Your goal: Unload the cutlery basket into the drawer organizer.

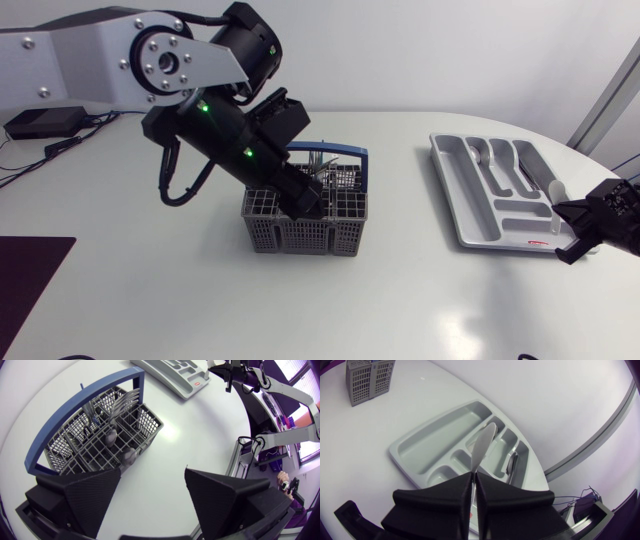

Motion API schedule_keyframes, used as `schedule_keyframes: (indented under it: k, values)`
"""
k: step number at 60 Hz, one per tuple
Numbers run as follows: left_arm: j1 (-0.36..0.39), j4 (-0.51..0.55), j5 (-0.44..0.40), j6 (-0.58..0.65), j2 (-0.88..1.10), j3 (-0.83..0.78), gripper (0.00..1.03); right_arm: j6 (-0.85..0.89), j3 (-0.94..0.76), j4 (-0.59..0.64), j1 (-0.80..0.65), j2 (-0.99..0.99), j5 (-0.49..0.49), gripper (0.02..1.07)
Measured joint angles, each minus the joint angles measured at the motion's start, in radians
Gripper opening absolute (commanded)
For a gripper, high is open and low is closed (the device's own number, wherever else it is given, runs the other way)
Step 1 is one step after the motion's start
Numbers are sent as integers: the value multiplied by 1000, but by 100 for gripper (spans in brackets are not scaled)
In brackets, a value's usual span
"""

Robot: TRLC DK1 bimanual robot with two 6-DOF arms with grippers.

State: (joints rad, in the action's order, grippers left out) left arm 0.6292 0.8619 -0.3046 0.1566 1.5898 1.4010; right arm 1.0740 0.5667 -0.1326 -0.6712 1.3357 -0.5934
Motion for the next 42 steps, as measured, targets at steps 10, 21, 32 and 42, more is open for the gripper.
schedule_keyframes:
  k: [10, 21, 32, 42]
  values:
    - [0, 0, 0, 0, -2, 0, 97, 55, 0, -151, -65, 150, 38, 8]
    - [9, 0, 19, 0, -2, 0, 97, 88, 2, -268, -77, 270, 82, 8]
    - [38, 2, 30, -4, -2, 0, 97, 97, 6, -309, -69, 312, 139, 45]
    - [42, 15, 53, -4, -18, 1, 97, 102, -18, -312, -26, 275, 173, 97]
